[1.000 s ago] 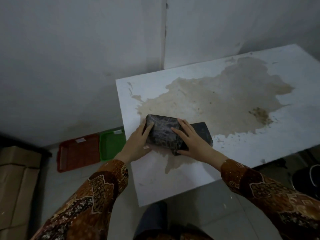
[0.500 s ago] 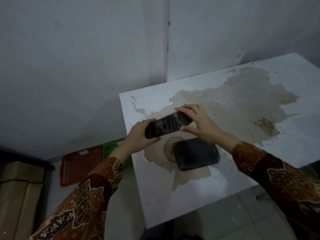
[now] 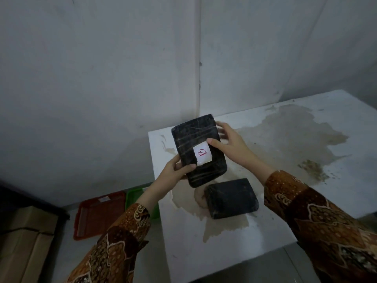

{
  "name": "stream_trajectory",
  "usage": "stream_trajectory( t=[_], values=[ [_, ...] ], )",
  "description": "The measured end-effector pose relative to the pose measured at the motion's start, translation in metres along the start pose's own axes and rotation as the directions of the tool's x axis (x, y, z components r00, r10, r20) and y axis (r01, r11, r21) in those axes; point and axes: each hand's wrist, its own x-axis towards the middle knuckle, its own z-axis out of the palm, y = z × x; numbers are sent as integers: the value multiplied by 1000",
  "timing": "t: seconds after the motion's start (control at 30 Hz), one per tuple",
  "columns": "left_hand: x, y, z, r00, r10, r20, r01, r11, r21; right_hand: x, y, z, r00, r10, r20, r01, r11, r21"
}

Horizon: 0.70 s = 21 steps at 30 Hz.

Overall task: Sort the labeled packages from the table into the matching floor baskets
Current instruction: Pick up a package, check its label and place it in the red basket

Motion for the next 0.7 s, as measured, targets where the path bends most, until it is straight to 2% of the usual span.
stream_trajectory(
  t=[0.07,0.13,0.3,0.43,0.5,0.6,0.7],
  values=[
    [-2,1,3,1000,-14,1,14,1000,-10,-11,16,6,994,80,73,-85,994,65],
    [-4,1,5,1000,-28,4,28,1000,-5,-19,24,11,991,85,105,-97,989,114],
    [-8,1,7,999,-32,-4,32,999,15,-27,24,12,994,74,79,-84,988,127],
    [-8,18,4,993,20,-118,-21,1000,-11,-34,26,8,994,76,73,-85,988,132],
    [-8,27,0,992,37,-120,-37,999,8,-40,29,11,987,133,91,-150,963,222],
    [-9,32,-2,995,59,-79,-53,995,79,-49,36,21,967,231,106,-254,867,429],
    [-11,36,-1,994,101,-51,-91,981,173,-56,42,28,964,227,136,-264,841,472]
  ],
)
